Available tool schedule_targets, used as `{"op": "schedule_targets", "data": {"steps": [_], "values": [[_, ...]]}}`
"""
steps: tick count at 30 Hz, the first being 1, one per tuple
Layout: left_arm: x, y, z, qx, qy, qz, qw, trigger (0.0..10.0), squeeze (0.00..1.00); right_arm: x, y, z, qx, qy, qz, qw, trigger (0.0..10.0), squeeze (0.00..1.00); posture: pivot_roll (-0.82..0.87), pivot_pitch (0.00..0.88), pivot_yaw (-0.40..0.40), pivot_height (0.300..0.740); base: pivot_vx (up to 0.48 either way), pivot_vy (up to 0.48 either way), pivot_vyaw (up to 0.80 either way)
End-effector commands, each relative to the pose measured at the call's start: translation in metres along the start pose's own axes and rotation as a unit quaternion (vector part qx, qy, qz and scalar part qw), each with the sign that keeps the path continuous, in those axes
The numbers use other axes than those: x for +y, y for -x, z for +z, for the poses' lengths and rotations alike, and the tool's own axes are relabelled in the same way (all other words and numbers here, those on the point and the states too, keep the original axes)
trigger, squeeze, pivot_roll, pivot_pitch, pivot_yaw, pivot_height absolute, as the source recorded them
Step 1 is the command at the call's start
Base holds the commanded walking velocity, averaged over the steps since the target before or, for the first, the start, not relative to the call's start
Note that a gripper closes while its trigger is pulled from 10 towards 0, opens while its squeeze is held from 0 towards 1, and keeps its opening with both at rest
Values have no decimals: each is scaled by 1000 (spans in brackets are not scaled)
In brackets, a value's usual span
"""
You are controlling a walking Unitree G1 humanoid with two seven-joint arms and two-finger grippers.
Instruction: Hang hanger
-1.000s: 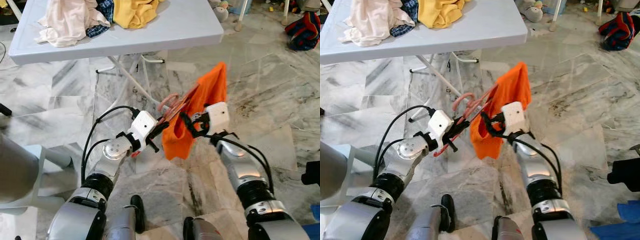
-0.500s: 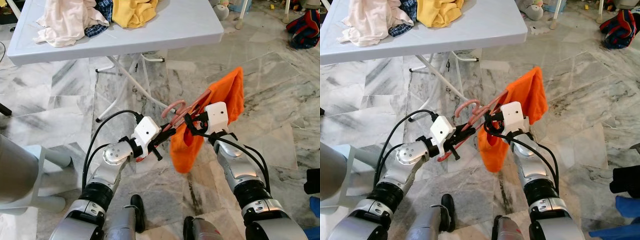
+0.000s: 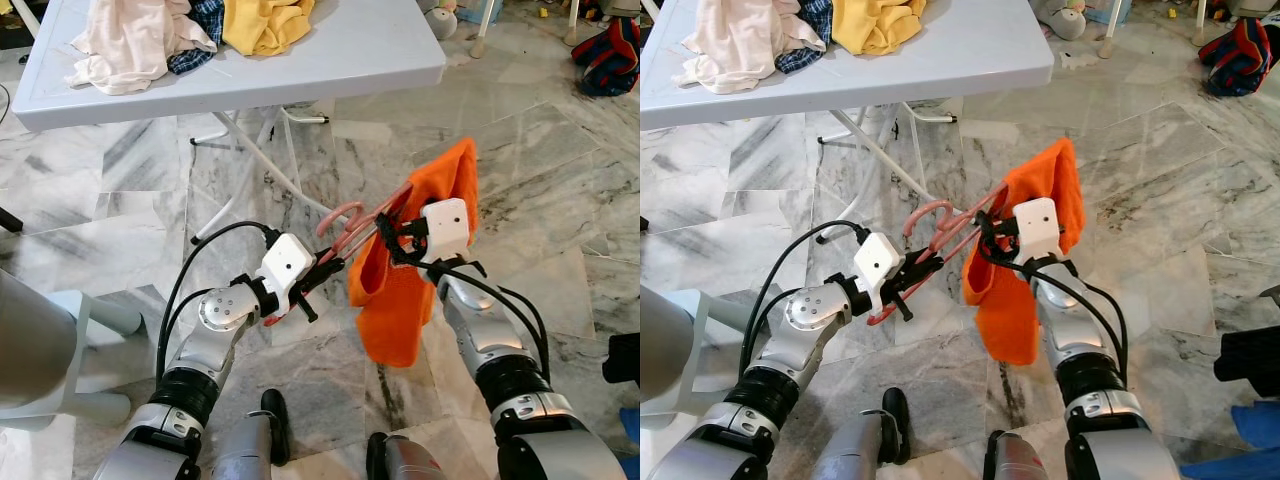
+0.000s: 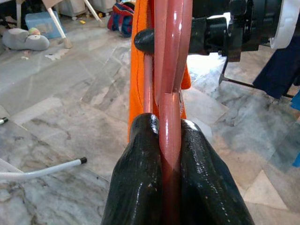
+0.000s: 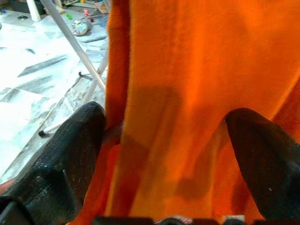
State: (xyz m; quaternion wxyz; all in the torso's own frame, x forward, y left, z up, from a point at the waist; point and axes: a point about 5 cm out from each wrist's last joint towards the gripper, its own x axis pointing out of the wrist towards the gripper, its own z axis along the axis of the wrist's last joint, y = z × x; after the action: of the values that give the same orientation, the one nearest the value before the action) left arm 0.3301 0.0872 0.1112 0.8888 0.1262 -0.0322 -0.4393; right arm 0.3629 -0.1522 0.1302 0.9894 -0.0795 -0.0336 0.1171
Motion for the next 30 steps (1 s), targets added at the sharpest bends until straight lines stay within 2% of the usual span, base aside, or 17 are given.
{"op": "schedule_targets", "data": {"steps": [1,13,14,15,16,17,19,20,21,22,23,27,30], "values": [[-1,1,-1,0,-3,-1,1000,0,0,-3,1,-2,1,-3,-6,1000,10000,0,-19,257,34,740,0,0,0],[-4,1,-2,4,-4,-14,1000,0,0,-7,0,3,-10,-2,4,1000,10000,0,-26,254,27,740,0,0,0],[-4,1,-3,6,-5,-16,1000,0,0,-8,-1,4,-13,-2,5,1000,6941,0,-27,254,26,740,0,0,0],[-4,1,-3,7,-6,-17,1000,0,0,-8,-1,4,-14,-2,5,1000,6941,0,-27,254,25,740,0,0,0],[-4,1,-3,7,-6,-18,1000,0,0,-9,-1,5,-16,-1,6,1000,3882,0,-27,254,25,740,0,0,0],[-4,1,-3,7,-6,-19,1000,0,0,-9,-1,6,-18,-2,8,1000,0,0,-27,253,24,740,0,0,0],[-5,2,-4,8,-7,-22,1000,0,0,-10,-1,6,-19,1,12,1000,0,0,-27,253,23,740,0,0,0],[-5,2,-3,7,-8,-23,1000,0,0,-11,0,6,-17,9,15,1000,3098,0,-27,252,22,740,0,0,0],[-4,2,-3,6,-7,-24,1000,0,0,-12,0,5,-15,11,17,1000,7490,0,-27,251,21,740,0,0,0],[-4,2,-3,6,-7,-25,1000,0,0,-13,0,5,-15,11,18,1000,7490,0,-27,251,21,740,0,0,0],[-4,3,-3,7,-8,-25,1000,0,0,-13,1,5,-15,10,21,1000,9961,0,-27,251,21,740,0,0,0],[3,5,-5,15,-12,-13,1000,0,0,-1,5,4,-19,8,103,995,10000,0,-30,252,18,740,0,0,0],[4,6,-5,17,-12,-11,1000,0,0,1,7,2,-14,13,126,992,10000,0,-32,251,17,740,0,0,0]]}}
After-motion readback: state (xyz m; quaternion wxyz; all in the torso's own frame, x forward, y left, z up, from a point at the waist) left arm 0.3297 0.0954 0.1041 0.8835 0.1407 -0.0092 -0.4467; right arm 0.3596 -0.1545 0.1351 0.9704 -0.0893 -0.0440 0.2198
